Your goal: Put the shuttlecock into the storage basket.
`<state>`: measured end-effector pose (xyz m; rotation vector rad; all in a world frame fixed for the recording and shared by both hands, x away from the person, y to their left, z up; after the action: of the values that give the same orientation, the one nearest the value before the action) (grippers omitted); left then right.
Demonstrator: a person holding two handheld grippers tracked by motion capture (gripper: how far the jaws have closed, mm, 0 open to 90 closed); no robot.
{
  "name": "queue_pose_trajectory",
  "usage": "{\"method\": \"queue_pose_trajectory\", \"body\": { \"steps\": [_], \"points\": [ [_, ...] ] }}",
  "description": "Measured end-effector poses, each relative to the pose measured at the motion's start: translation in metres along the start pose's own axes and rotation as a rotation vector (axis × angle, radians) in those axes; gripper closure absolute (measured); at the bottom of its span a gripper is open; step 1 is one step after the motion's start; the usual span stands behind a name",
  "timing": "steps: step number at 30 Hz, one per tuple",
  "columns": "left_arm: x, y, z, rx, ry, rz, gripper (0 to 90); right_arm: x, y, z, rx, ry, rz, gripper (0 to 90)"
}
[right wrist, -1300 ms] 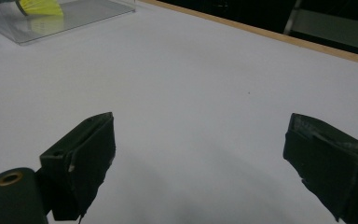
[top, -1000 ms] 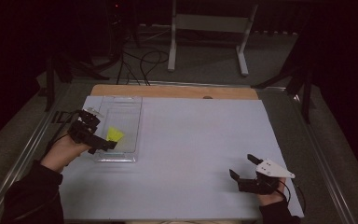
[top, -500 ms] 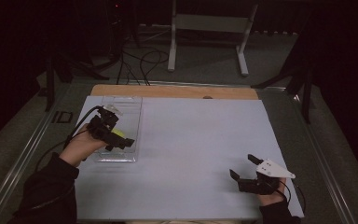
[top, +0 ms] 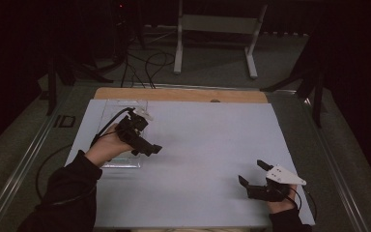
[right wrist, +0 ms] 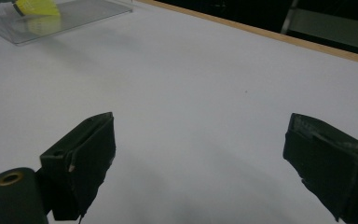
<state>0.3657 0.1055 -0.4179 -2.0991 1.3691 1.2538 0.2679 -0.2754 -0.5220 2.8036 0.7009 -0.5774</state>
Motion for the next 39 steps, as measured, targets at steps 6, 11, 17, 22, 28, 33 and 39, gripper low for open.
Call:
{"method": "queue_pose_trajectory", "body": {
  "steps": [6,11,17,22,28,33,39],
  "points": [
    [0.011,0.016,-0.013,0.076,0.045,0.046,0.0,-0.001,-0.001,0.000,-0.008,0.001,0.004,9.2],
    [0.023,0.033,-0.020,0.150,0.036,0.043,0.0,-0.002,0.000,0.000,-0.001,0.000,0.003,9.2],
    [0.036,0.055,-0.027,0.198,0.051,0.070,1.5,-0.003,0.000,-0.001,-0.009,0.005,0.007,9.2],
    [0.050,0.070,-0.026,0.223,0.033,0.120,0.1,-0.003,-0.003,-0.002,-0.022,0.004,0.008,9.2],
    [0.072,0.079,-0.013,0.249,0.042,0.141,0.1,-0.005,-0.002,-0.003,-0.024,0.008,0.015,9.2],
    [0.089,0.085,0.005,0.286,0.018,0.188,0.1,-0.005,-0.005,-0.005,-0.035,0.010,0.005,9.2],
    [0.100,0.094,0.022,0.318,0.024,0.197,0.0,-0.005,-0.008,-0.006,-0.056,0.013,0.008,9.2]
  ]
}}
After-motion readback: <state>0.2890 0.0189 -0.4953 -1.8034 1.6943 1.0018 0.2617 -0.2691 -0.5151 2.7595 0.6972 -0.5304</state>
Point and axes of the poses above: each handheld gripper's, and its own axes: x roughly forward along the jaws, z roughly out of its underside, y roughly to its right, the point moved 4 cm from there along x, roughly forward along the jaws, and after that the axes turned 8 degrees about z, right-handed, at the moved point
